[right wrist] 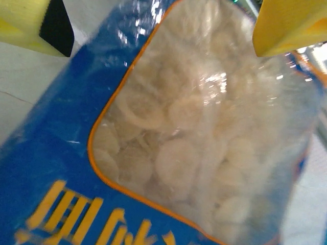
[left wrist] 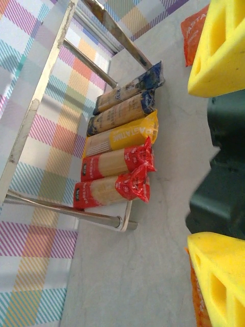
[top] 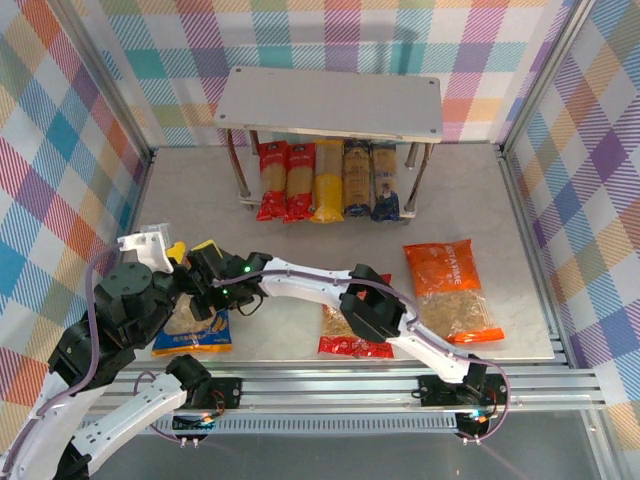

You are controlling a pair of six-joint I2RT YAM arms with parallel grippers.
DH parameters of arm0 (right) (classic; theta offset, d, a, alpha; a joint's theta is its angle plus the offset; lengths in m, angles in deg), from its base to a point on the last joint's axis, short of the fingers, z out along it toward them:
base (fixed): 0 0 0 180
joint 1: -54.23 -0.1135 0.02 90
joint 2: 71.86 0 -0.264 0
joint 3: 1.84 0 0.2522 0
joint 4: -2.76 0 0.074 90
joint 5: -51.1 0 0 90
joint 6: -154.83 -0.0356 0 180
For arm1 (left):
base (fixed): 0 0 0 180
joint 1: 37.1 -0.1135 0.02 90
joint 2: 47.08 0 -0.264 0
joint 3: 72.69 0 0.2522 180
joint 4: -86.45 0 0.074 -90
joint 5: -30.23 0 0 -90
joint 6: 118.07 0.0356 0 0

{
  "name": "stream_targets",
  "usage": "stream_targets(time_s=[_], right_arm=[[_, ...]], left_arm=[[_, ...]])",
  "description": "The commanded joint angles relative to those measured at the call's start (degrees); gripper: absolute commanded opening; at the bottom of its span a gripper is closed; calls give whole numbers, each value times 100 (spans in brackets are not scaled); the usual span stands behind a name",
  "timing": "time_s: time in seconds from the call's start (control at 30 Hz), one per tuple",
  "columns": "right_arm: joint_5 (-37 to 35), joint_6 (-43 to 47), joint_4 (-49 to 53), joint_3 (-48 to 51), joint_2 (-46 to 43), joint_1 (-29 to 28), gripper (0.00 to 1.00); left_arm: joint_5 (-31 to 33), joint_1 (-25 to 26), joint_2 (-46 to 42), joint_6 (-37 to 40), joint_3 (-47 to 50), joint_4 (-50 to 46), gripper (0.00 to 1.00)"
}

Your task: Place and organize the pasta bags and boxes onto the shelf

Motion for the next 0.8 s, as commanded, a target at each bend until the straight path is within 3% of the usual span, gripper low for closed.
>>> stream_targets(time_s=[0.0,0.1,0.27,0.4,0.5,0.77], right_arm=[[-189,-154,623,-604,340,-117,91],[-157,-183,770,-846,550,-138,84],[-194,-201,578,-304,321,-137,45],[-468,-165,327,482,-204,-102,26],[-701,-157,20,1296,-785,-23,22],[-1131,-49,-302,3519,-2547,282,21]], left_arm=[[-80,59,-86,96,-95,161,70],[-58,63,-120,101,-98,126,70],[-24,59,-131,97,-58,66,70],[-1,59,-25,82,-14,-8,69],[-71,65,192,48,3,-81,68],[-455,68,886,-84,323,192,66]])
